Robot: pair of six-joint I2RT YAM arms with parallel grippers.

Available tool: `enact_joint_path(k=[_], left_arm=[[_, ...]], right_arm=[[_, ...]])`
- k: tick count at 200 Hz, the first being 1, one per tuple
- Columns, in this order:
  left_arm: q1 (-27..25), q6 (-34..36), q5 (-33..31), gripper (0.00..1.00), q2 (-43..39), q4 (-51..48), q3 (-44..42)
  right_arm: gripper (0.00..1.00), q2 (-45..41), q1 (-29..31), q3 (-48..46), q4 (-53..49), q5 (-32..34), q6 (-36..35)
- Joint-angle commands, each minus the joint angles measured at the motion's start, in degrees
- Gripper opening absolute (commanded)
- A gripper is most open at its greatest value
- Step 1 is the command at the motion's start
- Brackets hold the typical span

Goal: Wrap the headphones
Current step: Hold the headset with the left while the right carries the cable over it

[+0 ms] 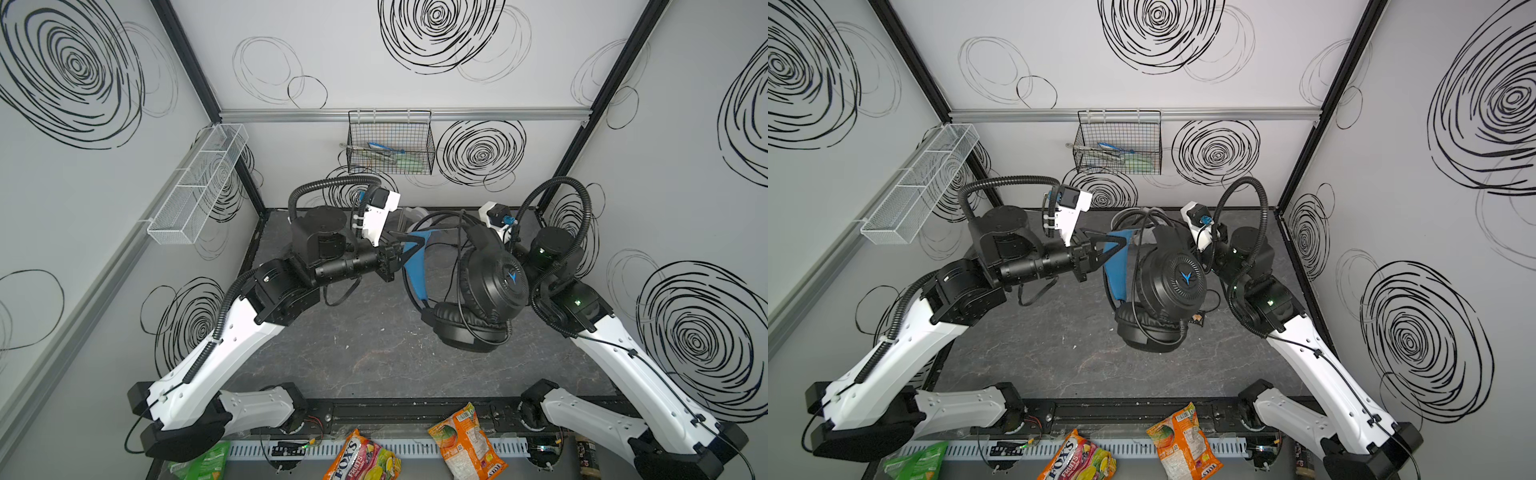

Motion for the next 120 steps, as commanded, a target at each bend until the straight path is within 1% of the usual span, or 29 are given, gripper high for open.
enact_joint_path(k=[1,12,42,76,102,120], left_arm=[[-0.5,-1.1,-1.4,0.00,0.4,5.9,3.8],[-0.6,-1.0,-1.7,0.00,0.4,5.5,4.1],[-1.1,-0.7,-2.9,0.00,0.2,4.3,4.1],[-1.8,-0.7,-3.2,0.00,0.0,4.9,3.9],[-2.1,-0.8,-3.6,0.00,0.1,5.3,3.5],[-2.5,-0.9,-3.5,0.00,-0.3,6.4,2.6]], right_arm=[[0.06,-1.2,-1.3,-0.4,5.3,-2.3,3.9],[0.00,-1.2,-1.7,-0.6,5.6,-2.2,4.4],[0.00,-2.0,-2.6,-1.1,6.9,0.4,6.1],[0.00,-2.4,-3.3,-1.8,6.6,2.5,6.6],[0.00,-3.1,-4.0,-2.8,7.0,4.2,8.5],[0.00,-3.0,-4.6,-2.9,7.1,3.2,9.2]])
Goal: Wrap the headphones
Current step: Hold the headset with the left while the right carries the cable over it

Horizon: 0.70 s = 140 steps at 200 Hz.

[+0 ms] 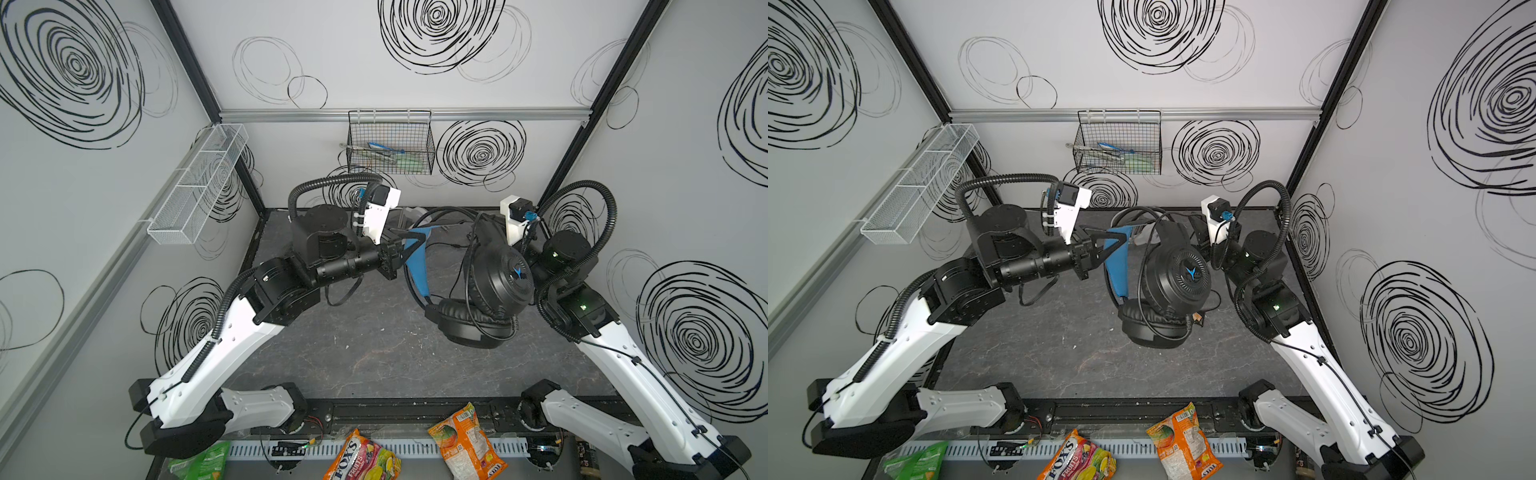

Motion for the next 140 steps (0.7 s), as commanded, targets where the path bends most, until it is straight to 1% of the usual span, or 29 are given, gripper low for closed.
enact_joint_path(k=[1,38,45,66,89,114,140], left_arm=[[-0.7,-1.2,0.0,0.00,-0.8,7.1,0.9],[-1.4,-1.9,-0.2,0.00,-1.0,9.5,0.8],[-1.4,-2.2,-0.1,0.00,-0.9,10.1,0.8],[-1.8,-3.4,-0.4,0.00,-0.9,12.4,0.5],[-2.9,-3.5,-2.6,0.00,-0.4,13.2,0.9],[-3.7,-3.7,-5.1,0.00,0.1,13.6,2.2],[-5.0,-4.0,-8.3,0.00,0.7,14.0,3.9]], right_arm=[[0.00,-0.8,-0.9,-0.6,2.3,0.8,2.4],[0.00,-0.5,-0.9,-2.6,2.8,-0.4,4.0],[0.01,-0.6,-0.9,-3.0,3.0,-1.0,4.1],[0.06,-0.8,-0.7,-3.8,4.0,-3.4,4.7],[0.12,-1.5,-0.3,-5.2,6.7,-7.6,4.9],[0.26,-3.8,-0.3,-8.7,12.0,-11.7,5.7],[0.30,-3.8,-0.3,-9.2,12.8,-15.3,6.0]])
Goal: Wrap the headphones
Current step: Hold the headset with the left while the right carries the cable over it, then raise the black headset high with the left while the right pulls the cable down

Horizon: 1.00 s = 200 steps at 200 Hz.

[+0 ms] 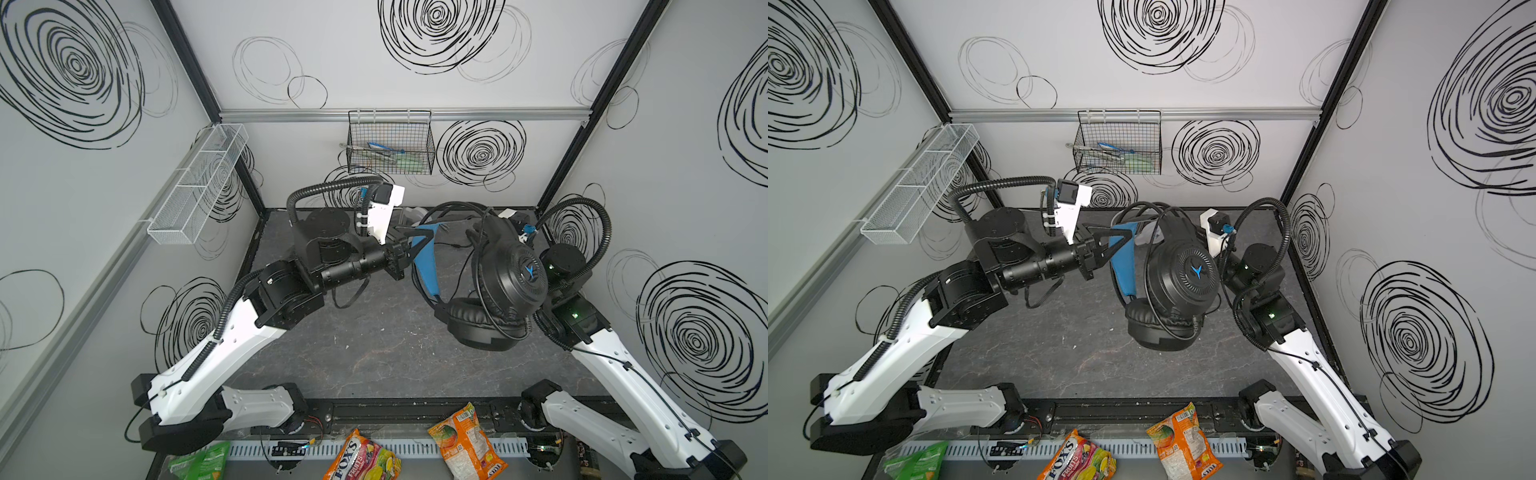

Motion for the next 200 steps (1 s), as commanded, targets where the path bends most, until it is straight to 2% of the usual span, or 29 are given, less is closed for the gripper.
enact_joint_path(k=[1,88,161,200], left_arm=[[-1.1,-2.8,-3.6,0.00,0.4,8.8,3.8],[-3.8,-3.1,-7.4,0.00,4.4,9.5,10.0],[-3.8,-3.1,-12.1,0.00,7.3,8.7,17.1],[-3.0,-2.5,-12.0,0.00,9.8,8.0,21.5]], right_arm=[[0.30,-0.7,0.2,-0.5,5.2,-5.2,1.1],[0.48,-1.6,0.6,-4.0,12.6,-10.3,4.7],[0.47,-2.1,2.2,-8.7,15.3,-10.5,6.5],[0.46,-0.6,2.8,-12.3,19.3,-10.6,9.3]])
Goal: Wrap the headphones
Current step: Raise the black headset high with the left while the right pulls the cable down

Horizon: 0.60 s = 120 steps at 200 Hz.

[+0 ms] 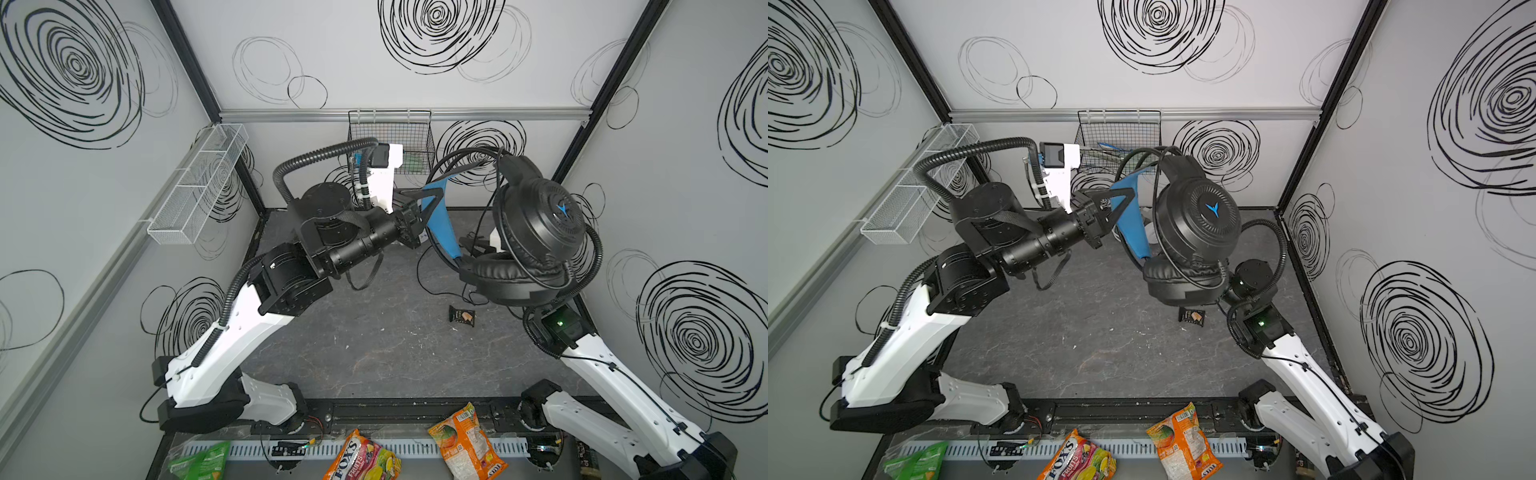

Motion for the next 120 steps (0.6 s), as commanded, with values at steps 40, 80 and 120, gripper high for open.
enact_joint_path(k=[40,80,120], left_arm=[[2.3,-2.4,0.3,0.00,2.1,7.7,6.4],[3.6,-3.5,1.2,0.00,2.4,8.6,7.3],[4.2,-3.6,1.4,0.00,2.8,8.5,8.4]], right_arm=[[0.44,2.7,1.7,-3.6,7.6,-0.7,4.0],[0.36,4.2,2.5,-5.6,9.1,0.2,5.8],[0.32,6.2,3.8,-5.6,8.7,0.6,5.8]])
